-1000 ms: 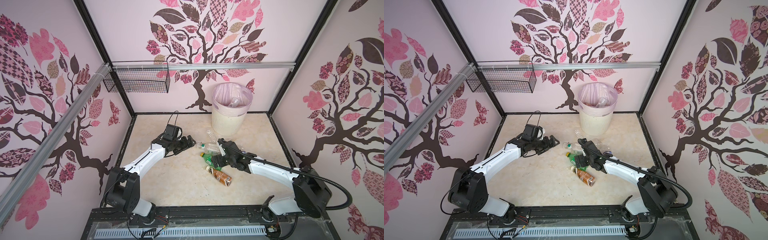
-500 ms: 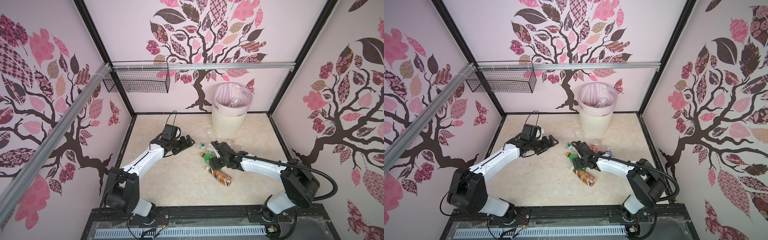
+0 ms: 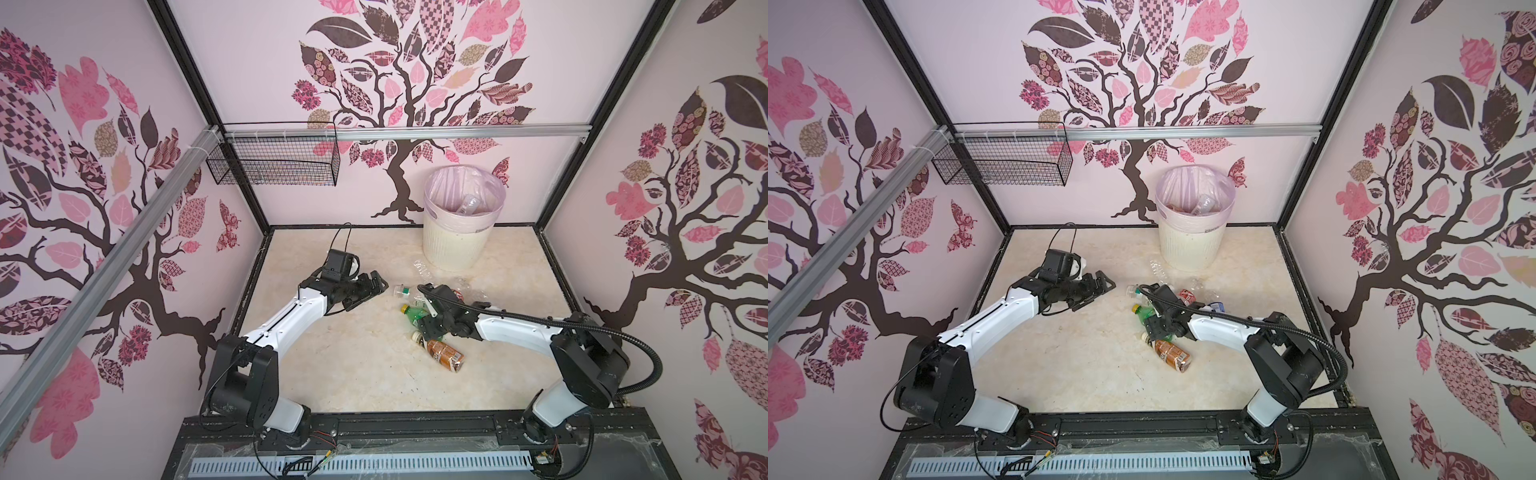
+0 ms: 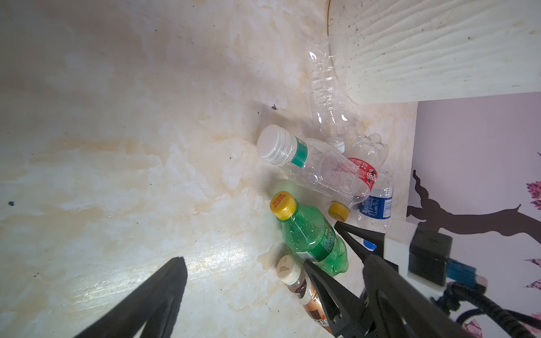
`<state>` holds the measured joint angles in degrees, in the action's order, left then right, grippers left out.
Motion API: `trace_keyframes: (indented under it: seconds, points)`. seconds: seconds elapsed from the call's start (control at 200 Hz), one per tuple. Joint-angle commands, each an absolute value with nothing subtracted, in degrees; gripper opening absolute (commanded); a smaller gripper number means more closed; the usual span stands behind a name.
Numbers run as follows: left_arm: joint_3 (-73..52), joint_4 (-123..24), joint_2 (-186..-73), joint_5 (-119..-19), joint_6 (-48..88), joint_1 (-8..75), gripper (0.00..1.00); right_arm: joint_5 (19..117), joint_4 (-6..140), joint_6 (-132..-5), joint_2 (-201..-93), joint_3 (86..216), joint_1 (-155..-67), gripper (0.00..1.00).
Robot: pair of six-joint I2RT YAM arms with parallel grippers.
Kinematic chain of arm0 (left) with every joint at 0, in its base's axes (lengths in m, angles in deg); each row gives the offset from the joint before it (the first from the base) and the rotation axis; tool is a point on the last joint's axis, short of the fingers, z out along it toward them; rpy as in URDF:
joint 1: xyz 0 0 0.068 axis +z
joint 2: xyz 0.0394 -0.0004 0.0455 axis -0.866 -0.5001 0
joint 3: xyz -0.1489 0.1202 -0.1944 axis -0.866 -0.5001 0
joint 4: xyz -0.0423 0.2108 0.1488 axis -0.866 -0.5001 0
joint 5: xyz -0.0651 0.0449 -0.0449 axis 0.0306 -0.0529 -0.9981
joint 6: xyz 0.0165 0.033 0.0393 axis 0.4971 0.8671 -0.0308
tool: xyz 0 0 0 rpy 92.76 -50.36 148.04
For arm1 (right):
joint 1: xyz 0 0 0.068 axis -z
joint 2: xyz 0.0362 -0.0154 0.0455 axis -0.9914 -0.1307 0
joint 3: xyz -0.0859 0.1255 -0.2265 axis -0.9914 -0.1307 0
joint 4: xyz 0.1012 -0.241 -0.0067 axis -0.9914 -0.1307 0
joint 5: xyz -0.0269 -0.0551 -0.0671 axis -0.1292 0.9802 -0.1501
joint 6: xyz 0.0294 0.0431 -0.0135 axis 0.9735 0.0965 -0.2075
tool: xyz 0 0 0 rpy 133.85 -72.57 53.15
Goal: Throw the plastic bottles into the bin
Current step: 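Close the right gripper around the green Sprite bottle's body and drag it free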
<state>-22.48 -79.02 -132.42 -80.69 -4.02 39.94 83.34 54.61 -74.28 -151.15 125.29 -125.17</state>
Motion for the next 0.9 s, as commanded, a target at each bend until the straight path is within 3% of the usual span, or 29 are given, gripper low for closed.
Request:
trace_keyframes:
  seconds: [0.0,0.895]
  points:
    - [-24.1,-78.5,-130.9,-81.1,-3.8,40.4,0.98,84.3,53.7,-74.8,-153.0,127.9,-125.6,0.82]
    - [-24.5,-79.1,-130.2,-81.3,-3.4,41.6,0.98,86.2,53.9,-77.7,-158.3,132.2,-127.0,0.67]
